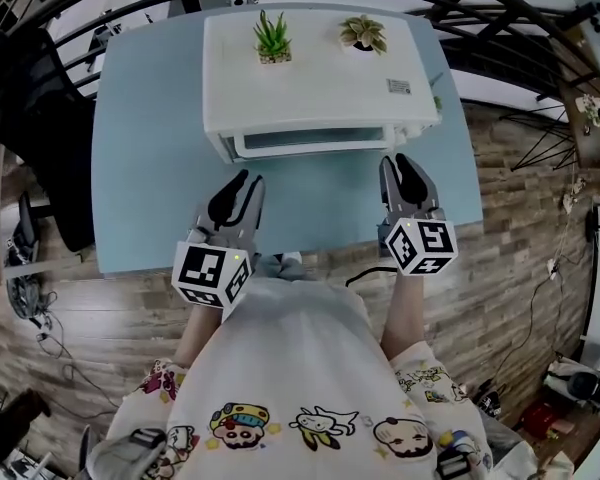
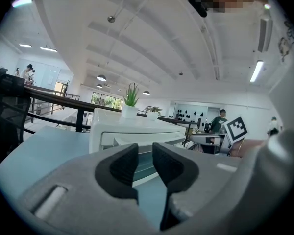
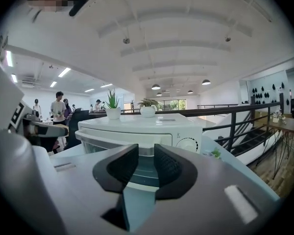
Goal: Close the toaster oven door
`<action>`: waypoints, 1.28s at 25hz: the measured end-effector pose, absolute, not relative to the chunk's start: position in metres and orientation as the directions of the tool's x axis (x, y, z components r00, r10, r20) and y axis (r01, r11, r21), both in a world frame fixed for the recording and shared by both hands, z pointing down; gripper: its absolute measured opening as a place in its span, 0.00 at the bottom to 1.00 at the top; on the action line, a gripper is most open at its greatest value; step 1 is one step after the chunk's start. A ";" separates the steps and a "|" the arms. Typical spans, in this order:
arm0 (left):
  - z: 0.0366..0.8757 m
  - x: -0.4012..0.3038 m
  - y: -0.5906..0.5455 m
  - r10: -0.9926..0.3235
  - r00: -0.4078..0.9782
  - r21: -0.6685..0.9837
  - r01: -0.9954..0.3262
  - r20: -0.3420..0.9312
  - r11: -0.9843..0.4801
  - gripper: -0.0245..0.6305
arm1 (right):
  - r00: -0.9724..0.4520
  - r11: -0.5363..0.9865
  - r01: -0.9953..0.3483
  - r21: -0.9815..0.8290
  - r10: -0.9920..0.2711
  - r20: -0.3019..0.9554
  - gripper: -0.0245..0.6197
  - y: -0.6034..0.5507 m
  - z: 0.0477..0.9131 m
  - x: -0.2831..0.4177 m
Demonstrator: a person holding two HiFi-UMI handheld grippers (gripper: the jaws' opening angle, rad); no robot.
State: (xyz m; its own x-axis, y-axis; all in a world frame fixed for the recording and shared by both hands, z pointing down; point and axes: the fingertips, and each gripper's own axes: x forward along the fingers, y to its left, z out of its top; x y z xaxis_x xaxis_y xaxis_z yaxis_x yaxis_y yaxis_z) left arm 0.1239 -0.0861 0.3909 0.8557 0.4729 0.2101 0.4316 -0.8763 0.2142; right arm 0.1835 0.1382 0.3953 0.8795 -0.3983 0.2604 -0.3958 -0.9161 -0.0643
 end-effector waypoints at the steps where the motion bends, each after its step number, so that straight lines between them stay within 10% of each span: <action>1: 0.391 0.124 -0.084 0.476 0.854 0.215 0.435 0.211 -0.875 0.17 | 0.877 -0.912 -0.405 -0.062 -0.406 0.258 0.19 0.137 0.396 0.178; 32: 0.419 0.103 -0.032 0.597 0.760 0.229 0.552 0.258 -0.802 0.04 | 0.847 -0.876 -0.472 -0.093 -0.481 0.228 0.05 0.132 0.431 0.105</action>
